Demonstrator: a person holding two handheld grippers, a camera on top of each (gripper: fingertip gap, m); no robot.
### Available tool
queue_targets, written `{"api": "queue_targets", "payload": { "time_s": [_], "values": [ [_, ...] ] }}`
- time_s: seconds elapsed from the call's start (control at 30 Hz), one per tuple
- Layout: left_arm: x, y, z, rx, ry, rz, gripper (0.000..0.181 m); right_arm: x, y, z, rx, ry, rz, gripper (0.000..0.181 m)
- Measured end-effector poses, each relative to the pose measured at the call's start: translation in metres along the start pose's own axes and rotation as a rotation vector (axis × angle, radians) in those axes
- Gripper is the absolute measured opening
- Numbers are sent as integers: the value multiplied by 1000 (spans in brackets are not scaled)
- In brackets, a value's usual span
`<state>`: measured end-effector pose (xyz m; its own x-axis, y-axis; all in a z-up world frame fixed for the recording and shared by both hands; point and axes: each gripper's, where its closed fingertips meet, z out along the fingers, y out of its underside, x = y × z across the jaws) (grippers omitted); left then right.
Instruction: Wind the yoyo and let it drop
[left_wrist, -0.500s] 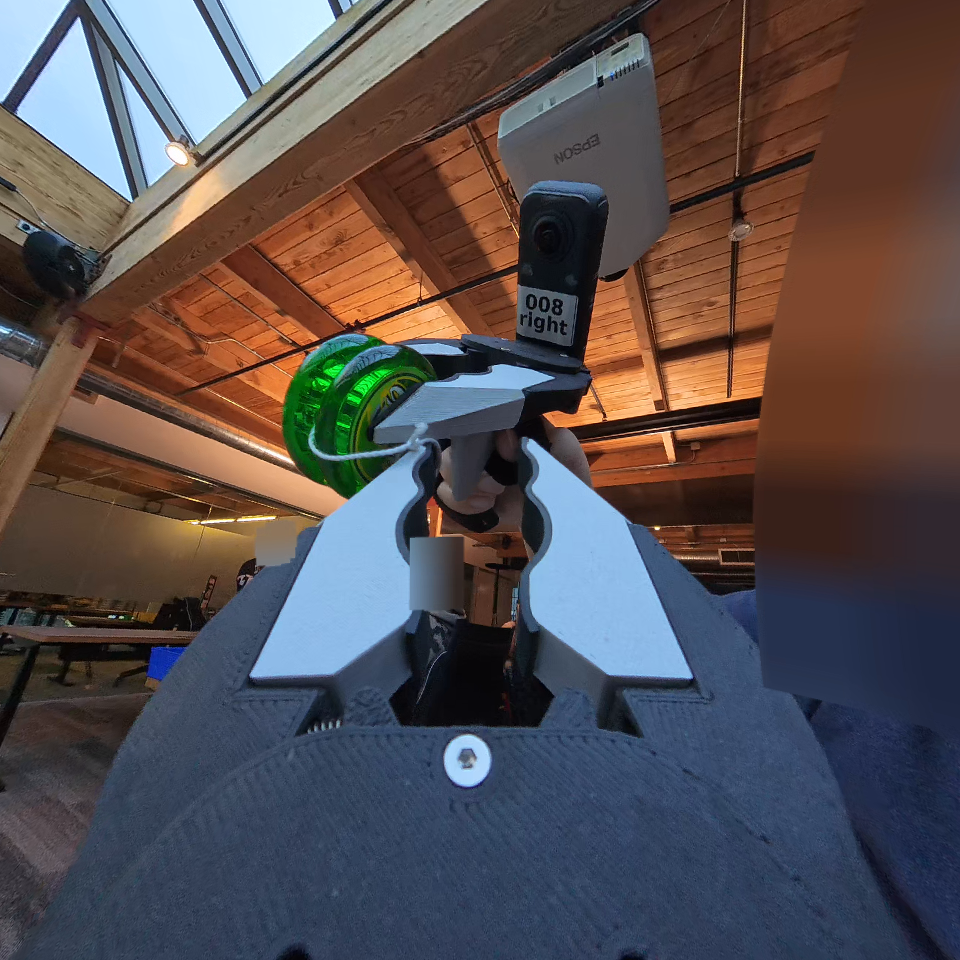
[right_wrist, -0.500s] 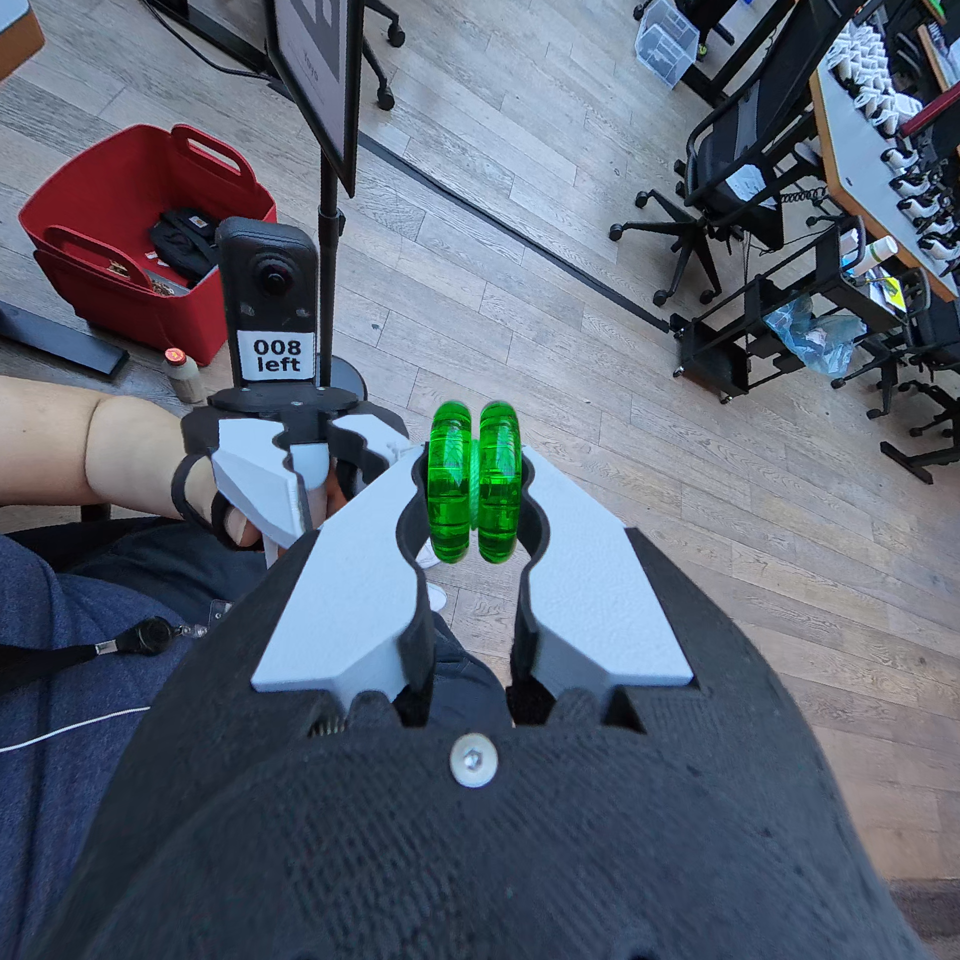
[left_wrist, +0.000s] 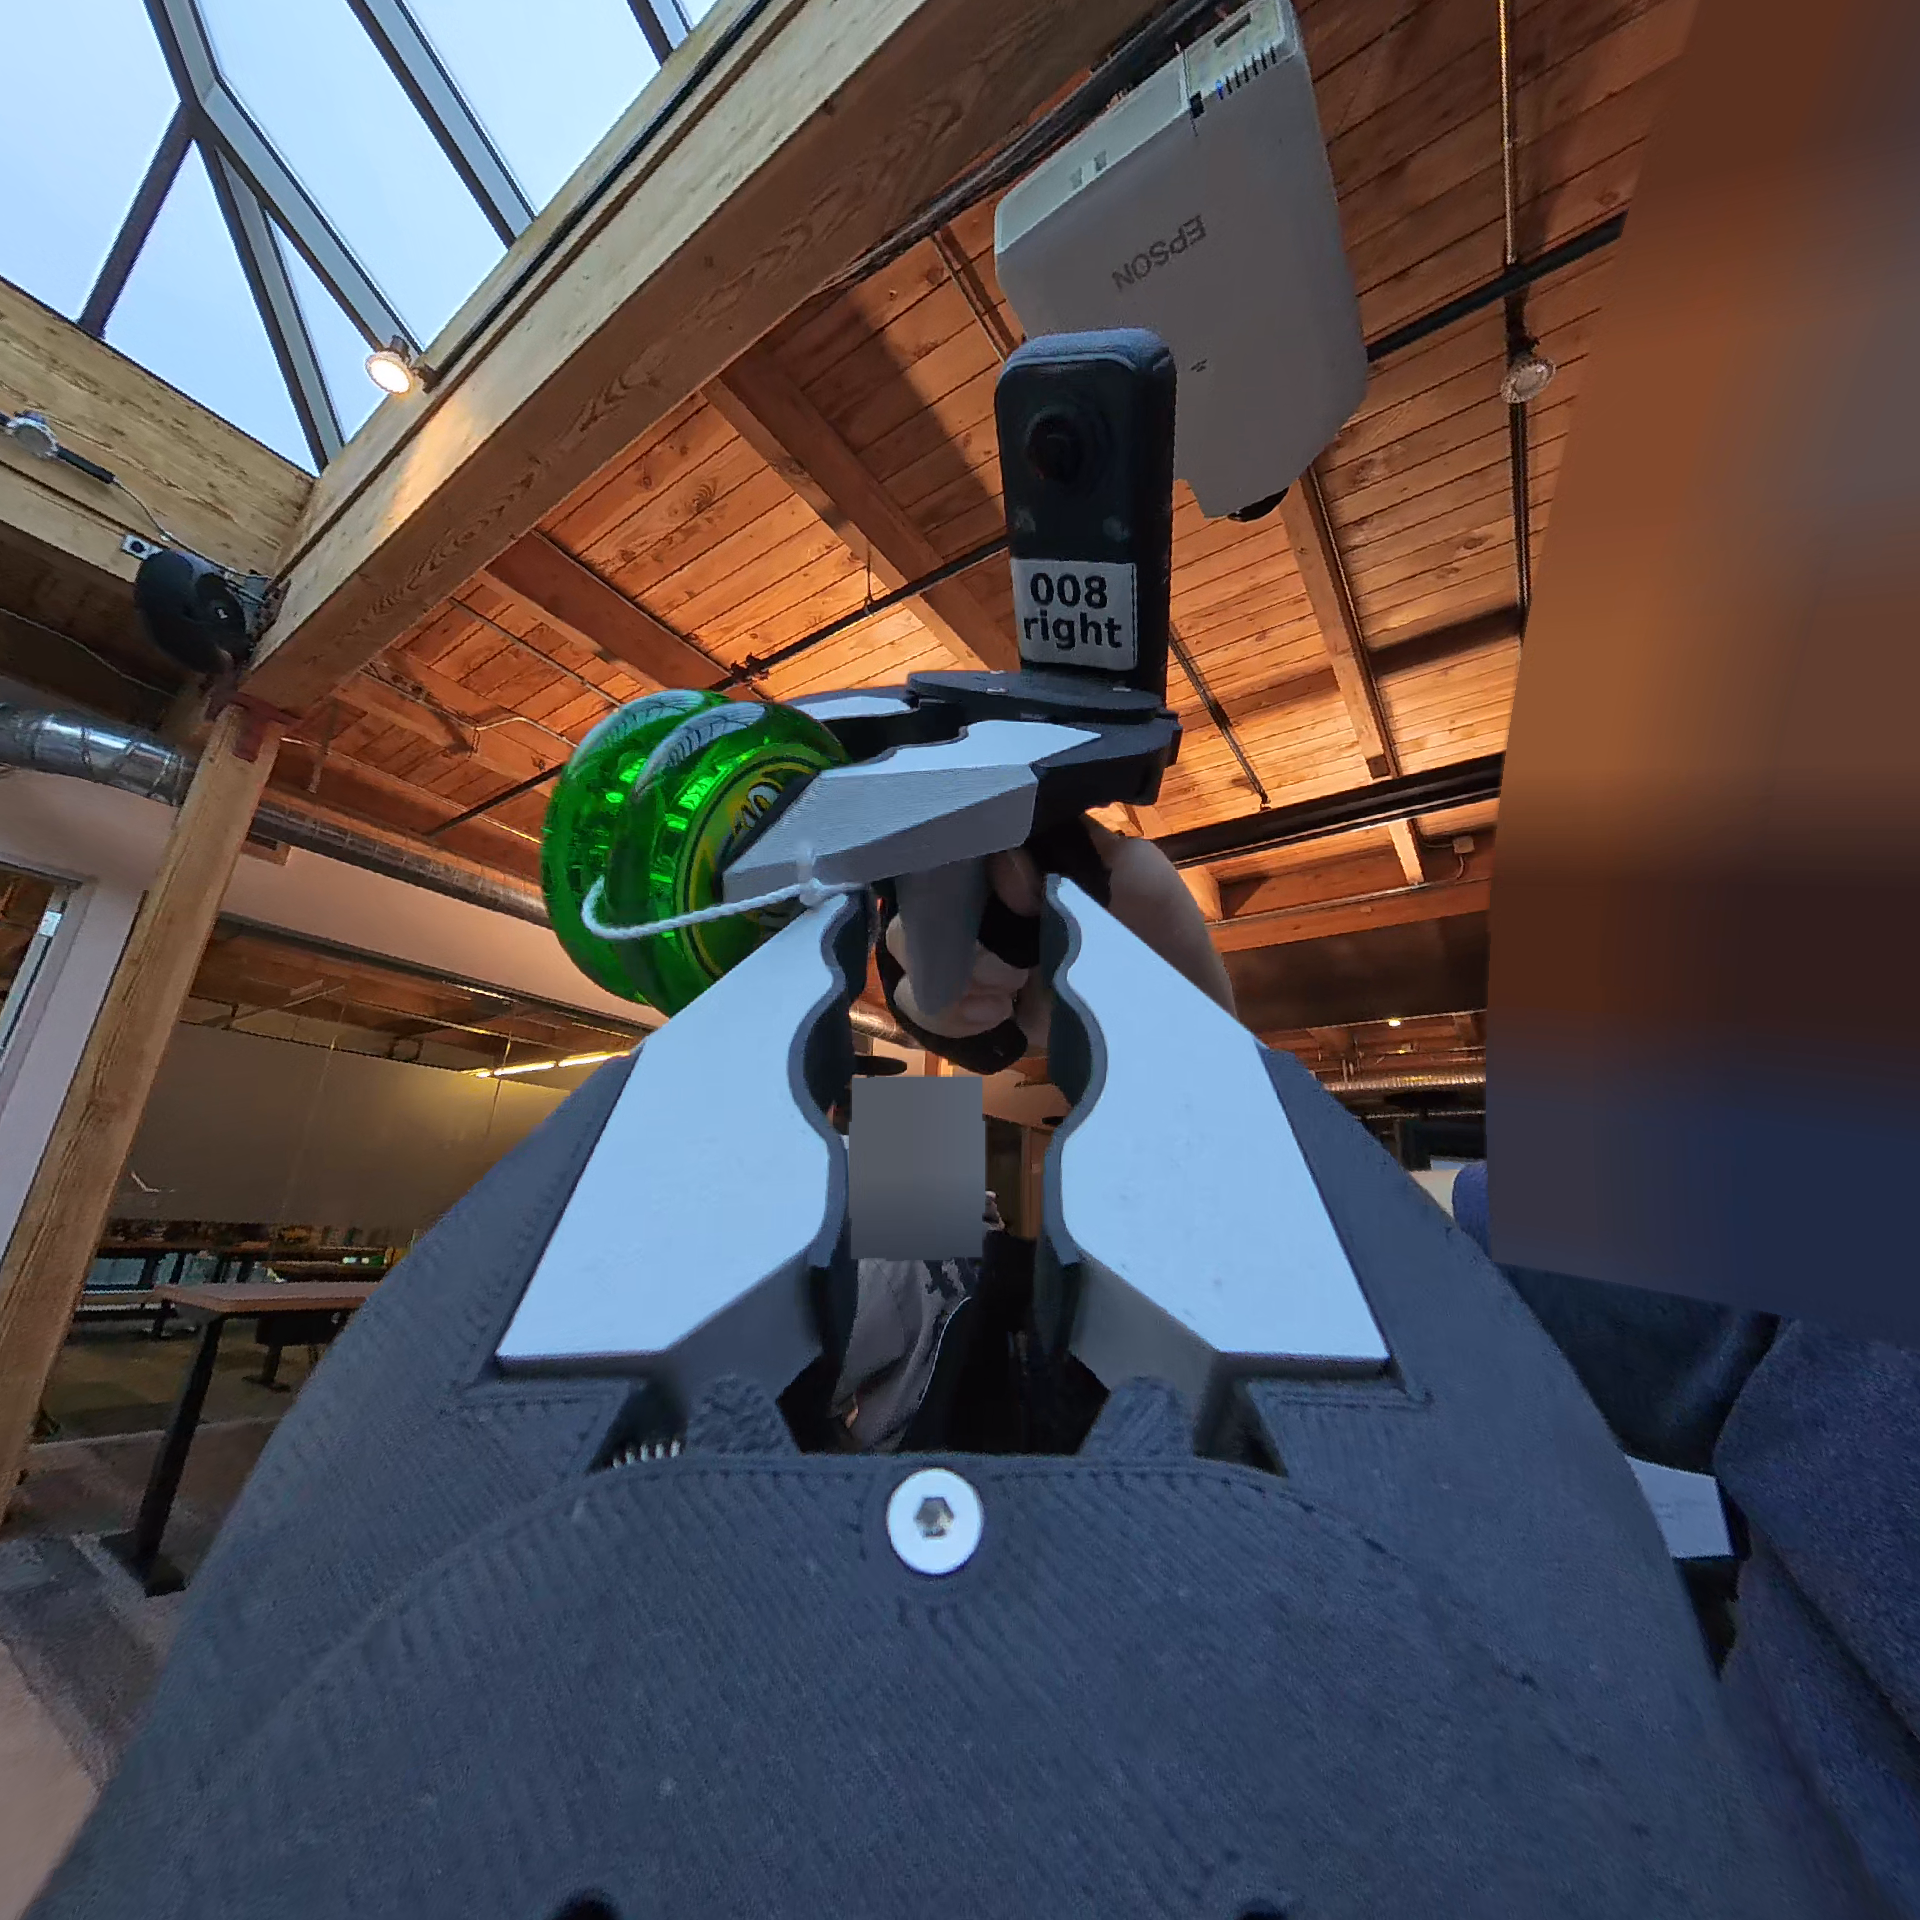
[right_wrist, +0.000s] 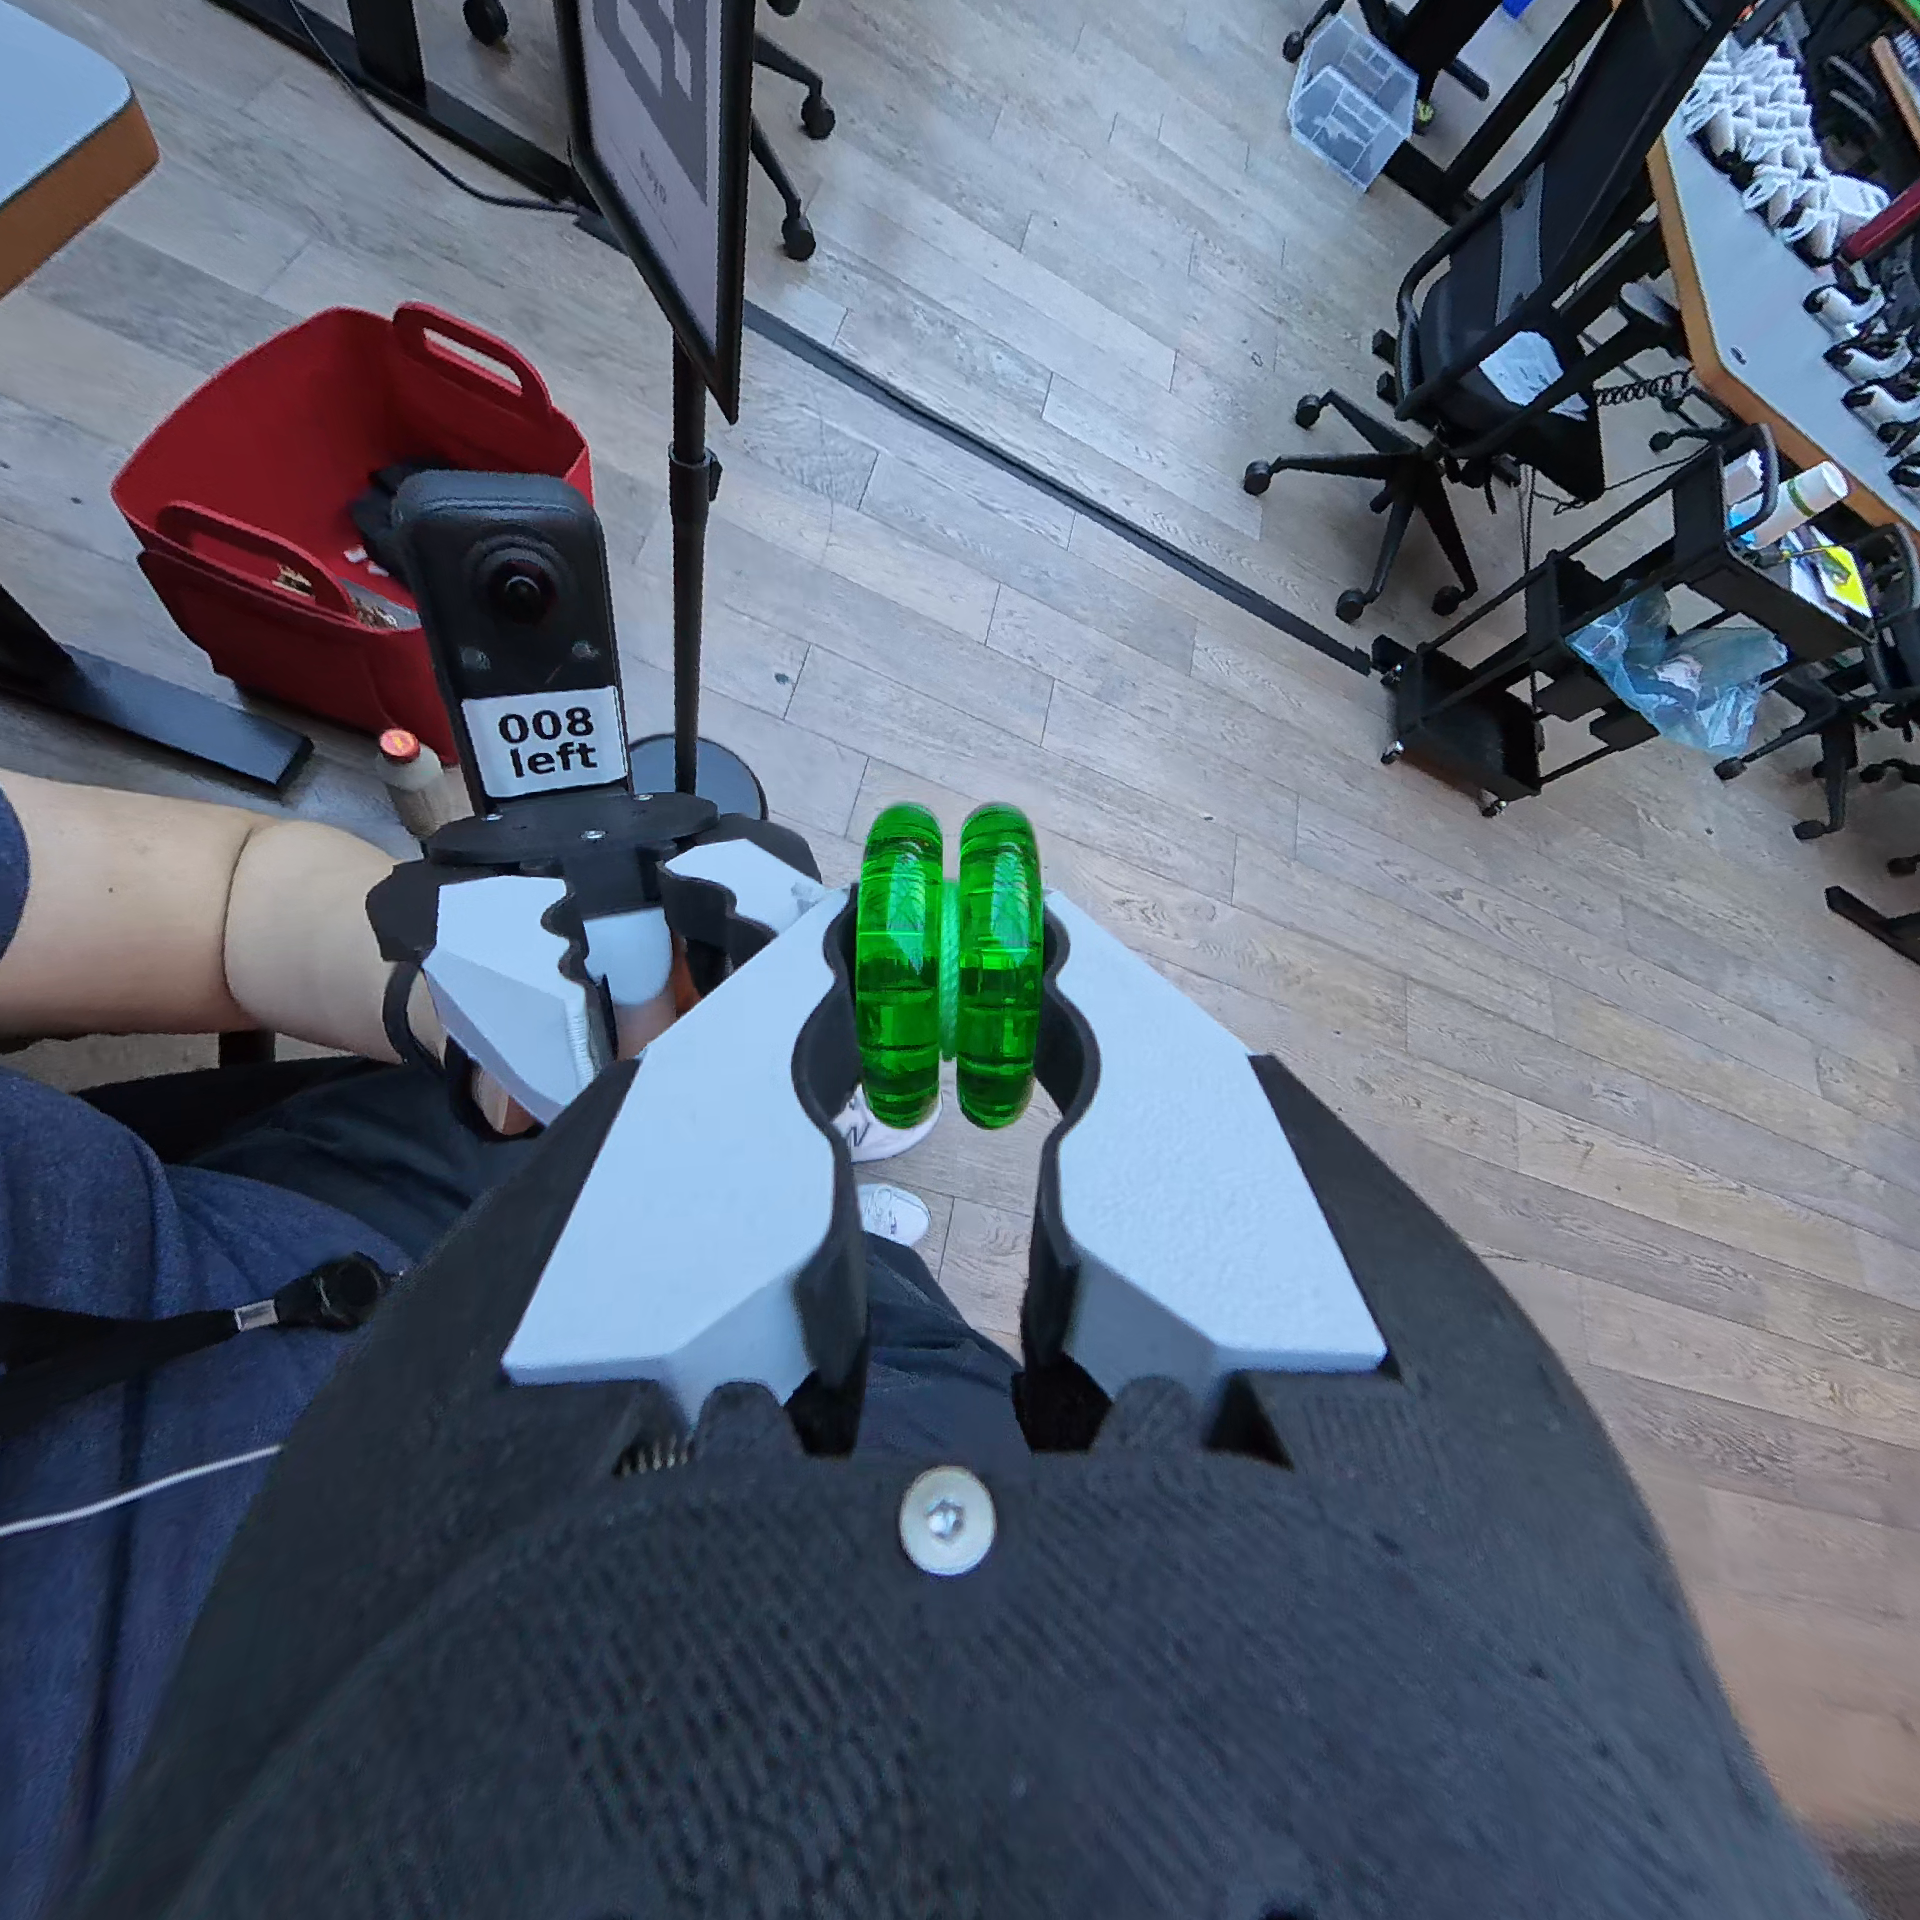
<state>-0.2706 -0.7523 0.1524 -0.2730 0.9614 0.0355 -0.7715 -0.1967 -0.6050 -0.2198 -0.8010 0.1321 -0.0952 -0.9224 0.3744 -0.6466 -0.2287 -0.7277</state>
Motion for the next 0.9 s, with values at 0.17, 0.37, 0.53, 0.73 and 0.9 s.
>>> {"api": "queue_targets", "payload": {
  "time_s": [0.17, 0.37, 0.53, 0.73, 0.9],
  "values": [
    [-1, -10, -6, 63, -22, 40, 16, -9, -10, 5, 126, -24, 60, 27],
    [-3, -11, -9, 48, -40, 107, 6, -13, -12, 7, 195, -96, 152, 27],
    [-3, -4, -7, 6, -16, 69, 5, -12, -9, 3, 284, -167, 247, 27],
    [-28, 25, -7, -122, -68, -52, 3, 12, 18, 8, 409, -161, 348, 27],
    [-50, 48, -14, -191, -98, -102, 0, 36, 47, 8, 484, -124, 424, 27]
  ]
}}
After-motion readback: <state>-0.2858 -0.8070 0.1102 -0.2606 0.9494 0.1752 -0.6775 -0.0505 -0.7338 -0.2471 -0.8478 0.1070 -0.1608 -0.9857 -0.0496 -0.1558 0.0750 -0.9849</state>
